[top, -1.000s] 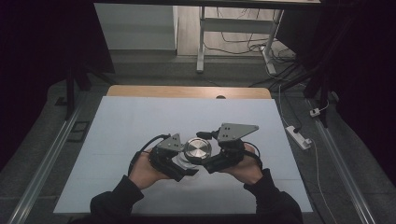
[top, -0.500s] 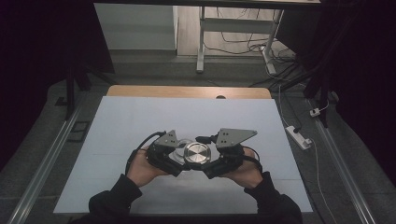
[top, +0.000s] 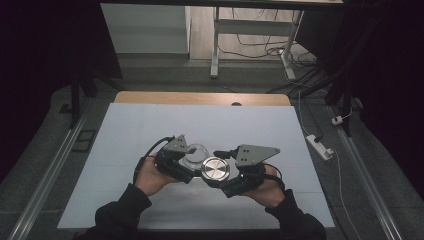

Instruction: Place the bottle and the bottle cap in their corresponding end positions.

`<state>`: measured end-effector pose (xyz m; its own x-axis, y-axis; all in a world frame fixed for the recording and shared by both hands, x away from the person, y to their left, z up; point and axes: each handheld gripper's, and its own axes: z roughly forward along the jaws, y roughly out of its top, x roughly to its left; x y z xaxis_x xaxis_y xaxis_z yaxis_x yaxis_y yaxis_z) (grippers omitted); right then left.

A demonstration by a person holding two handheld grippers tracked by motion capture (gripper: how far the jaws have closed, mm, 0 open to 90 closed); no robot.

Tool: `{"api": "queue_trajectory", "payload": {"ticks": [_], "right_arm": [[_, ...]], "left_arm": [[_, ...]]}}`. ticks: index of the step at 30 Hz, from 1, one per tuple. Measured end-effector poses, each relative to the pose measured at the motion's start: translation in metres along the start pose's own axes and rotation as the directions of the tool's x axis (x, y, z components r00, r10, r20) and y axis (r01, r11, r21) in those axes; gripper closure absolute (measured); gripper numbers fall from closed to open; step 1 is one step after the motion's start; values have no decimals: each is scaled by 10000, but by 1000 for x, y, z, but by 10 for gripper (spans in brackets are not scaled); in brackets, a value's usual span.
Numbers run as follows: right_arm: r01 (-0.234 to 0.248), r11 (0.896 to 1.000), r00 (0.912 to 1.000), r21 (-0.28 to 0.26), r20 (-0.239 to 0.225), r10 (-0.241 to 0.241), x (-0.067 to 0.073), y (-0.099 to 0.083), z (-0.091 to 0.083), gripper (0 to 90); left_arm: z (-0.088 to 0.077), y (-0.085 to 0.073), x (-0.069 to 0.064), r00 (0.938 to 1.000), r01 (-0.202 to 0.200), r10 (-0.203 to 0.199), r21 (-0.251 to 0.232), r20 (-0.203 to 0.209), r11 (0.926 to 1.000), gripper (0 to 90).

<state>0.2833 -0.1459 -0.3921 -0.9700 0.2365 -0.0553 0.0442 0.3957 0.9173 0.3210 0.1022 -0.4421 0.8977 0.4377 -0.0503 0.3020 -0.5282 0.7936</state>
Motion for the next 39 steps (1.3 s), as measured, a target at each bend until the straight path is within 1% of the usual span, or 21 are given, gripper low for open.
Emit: {"api": "queue_trajectory", "payload": {"ticks": [1, 3, 4, 7, 8, 12, 16, 21, 26, 28, 31, 34, 36, 39], "right_arm": [[-42, 10000, 10000, -44, -30, 42, 0, -1, -1, 204], [-10, 10000, 10000, -89, -38, 9, 2, -4, -1, 204], [-21, 10000, 10000, -85, -33, 21, 2, -5, -1, 204], [-83, 10000, 10000, -47, -32, 82, 4, -8, 0, 204], [-90, 10000, 10000, -24, -39, 90, 5, -9, 0, 204], [-103, 9999, 9999, -80, -25, 103, 9, -14, 0, 204], [-113, 9999, 9999, -53, -3, 113, 12, -20, 1, 204], [-239, 9997, 9997, -37, 6, 239, 13, -26, 3, 204], [-354, 9993, 9994, 97, 21, 354, 14, -34, 8, 204], [-318, 9993, 9995, 173, 54, 317, 15, -38, 10, 204], [-335, 9993, 9994, 164, 58, 334, 14, -45, 14, 204], [-452, 9987, 9989, 240, 97, 450, 10, -53, 20, 204], [-484, 9984, 9987, 276, 173, 479, 8, -57, 23, 204], [-503, 9986, 9985, 174, 218, 499, 6, -62, 25, 204]], "left_arm": [[1, 0, 0, 10000, 36, -36, -43, -19, 10000, 155], [1, 2, 2, 10000, -42, 42, -13, -54, 10000, 155], [1, 3, 2, 10000, 3, -3, -63, -89, 10000, 155], [0, 4, 5, 9999, -65, 65, -58, -151, 10000, 155], [1, 4, 5, 9998, 38, -41, -163, -174, 9999, 155], [1, 5, 9, 9997, 153, -158, -266, -179, 9995, 155], [2, 7, 12, 9997, 97, -102, -230, -235, 9997, 155], [5, 9, 15, 9994, 132, -140, -259, -307, 9996, 155], [8, 11, 21, 9992, 174, -185, -302, -363, 9994, 155], [10, 12, 23, 9993, 170, -181, -356, -325, 9992, 155], [14, 15, 25, 9994, 158, -170, -389, -308, 9991, 155], [18, 18, 28, 9995, 96, -107, -340, -308, 9994, 155], [22, 18, 30, 9995, 147, -157, -357, -286, 9993, 155], [25, 17, 32, 9994, 157, -167, -306, -305, 9994, 155]]}}
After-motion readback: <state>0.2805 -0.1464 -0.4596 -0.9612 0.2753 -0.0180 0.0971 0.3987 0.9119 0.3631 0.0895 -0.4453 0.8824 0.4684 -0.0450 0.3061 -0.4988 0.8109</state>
